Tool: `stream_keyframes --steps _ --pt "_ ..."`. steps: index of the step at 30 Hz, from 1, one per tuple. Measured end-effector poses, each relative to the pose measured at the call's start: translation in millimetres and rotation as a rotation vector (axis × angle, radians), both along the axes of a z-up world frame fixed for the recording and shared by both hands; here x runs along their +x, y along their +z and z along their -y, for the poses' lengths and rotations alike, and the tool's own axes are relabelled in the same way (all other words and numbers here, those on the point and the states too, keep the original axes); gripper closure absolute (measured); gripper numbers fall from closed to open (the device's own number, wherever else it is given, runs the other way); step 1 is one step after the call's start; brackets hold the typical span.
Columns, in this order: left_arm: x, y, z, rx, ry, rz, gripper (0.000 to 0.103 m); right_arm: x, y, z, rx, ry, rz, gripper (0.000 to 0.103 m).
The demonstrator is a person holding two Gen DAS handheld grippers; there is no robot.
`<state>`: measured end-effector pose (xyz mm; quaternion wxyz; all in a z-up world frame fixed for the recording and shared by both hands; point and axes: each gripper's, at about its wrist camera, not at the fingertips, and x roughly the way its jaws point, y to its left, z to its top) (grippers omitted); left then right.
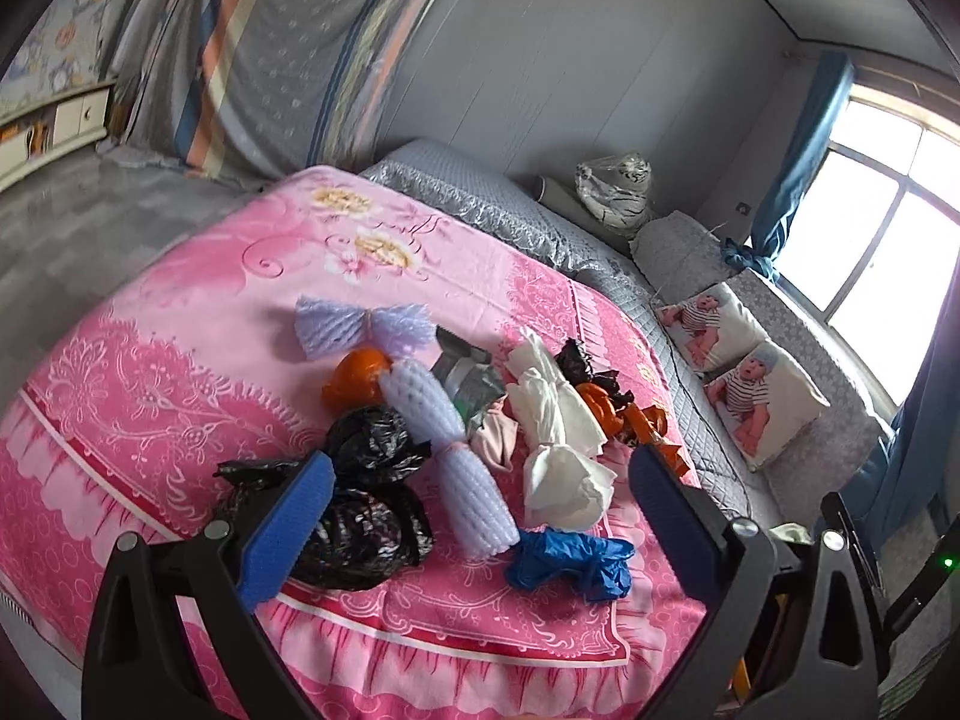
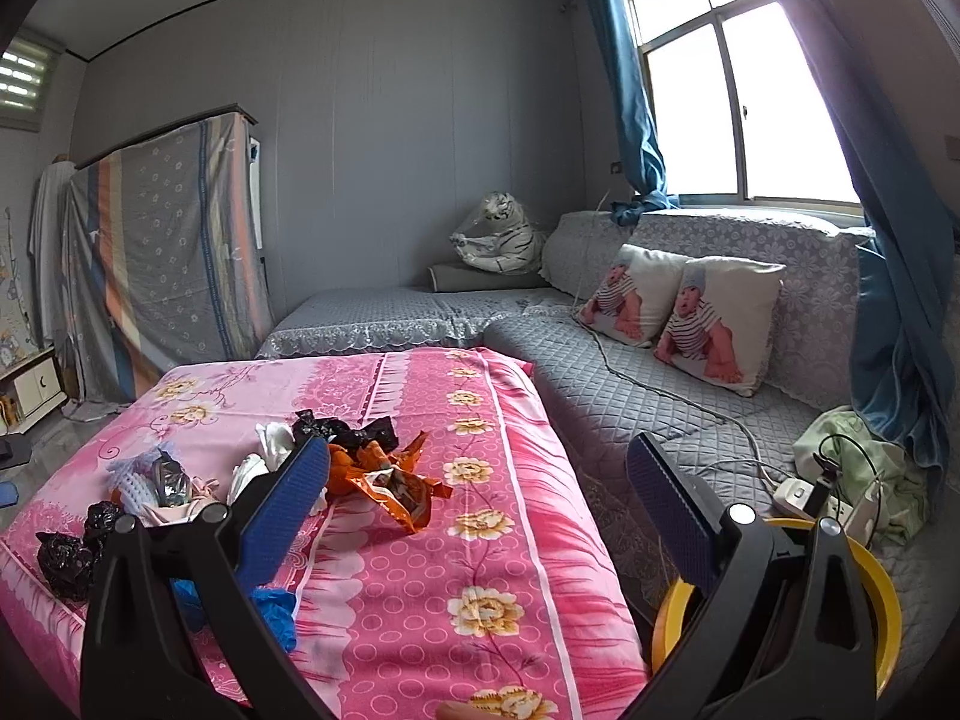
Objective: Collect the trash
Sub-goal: 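Grasp the black plastic bag with the left tool while the right tool grasps the orange wrapper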
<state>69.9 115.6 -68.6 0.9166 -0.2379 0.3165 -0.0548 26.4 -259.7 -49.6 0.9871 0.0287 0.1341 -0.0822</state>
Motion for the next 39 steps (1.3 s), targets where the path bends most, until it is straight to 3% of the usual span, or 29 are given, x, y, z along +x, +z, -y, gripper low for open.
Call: stream_keyframes --steps 4,8,16,23,28,30,35,39 --pt "6.9 -20.0 -37.7 -0.12 0.011 -0.095 0.008 20.1 -0.6 -8.1 -0.027 0.065 -0.02 0.008" --pt "9.8 -40.9 -49.6 -0.175 -0.03 -0.145 0.008 46.0 -10.7 -21.1 -0.078 0.147 -0.078 0.008" --pt "16.0 -51.8 -34.1 0.061 -0.105 -0.14 0.008 121.9 -53.6 -30.7 -0.1 0.228 -0.333 0.008" --pt "26.6 -52.5 -20.0 0.249 -0.185 -0.107 0.008 176.0 -73.5 -31.7 -0.104 0.279 -0.449 0.008" --pt "35.6 -56.6 -18.5 0.273 -0.241 -0.104 0.008 201.2 -80.9 -35.6 -0.133 0.315 -0.486 0.008" --pt "41.2 -60.3 -15.4 0.317 -0.247 -0.114 0.008 209.2 -82.6 -36.5 -0.144 0.316 -0.485 0.008" --pt "53.8 -66.7 -10.4 0.379 -0.292 -0.105 0.008 231.1 -91.2 -36.4 -0.119 0.358 -0.528 0.008" --pt "65.3 -72.5 -7.4 0.365 -0.356 -0.125 0.008 244.6 -96.8 -32.3 -0.064 0.376 -0.558 0.008"
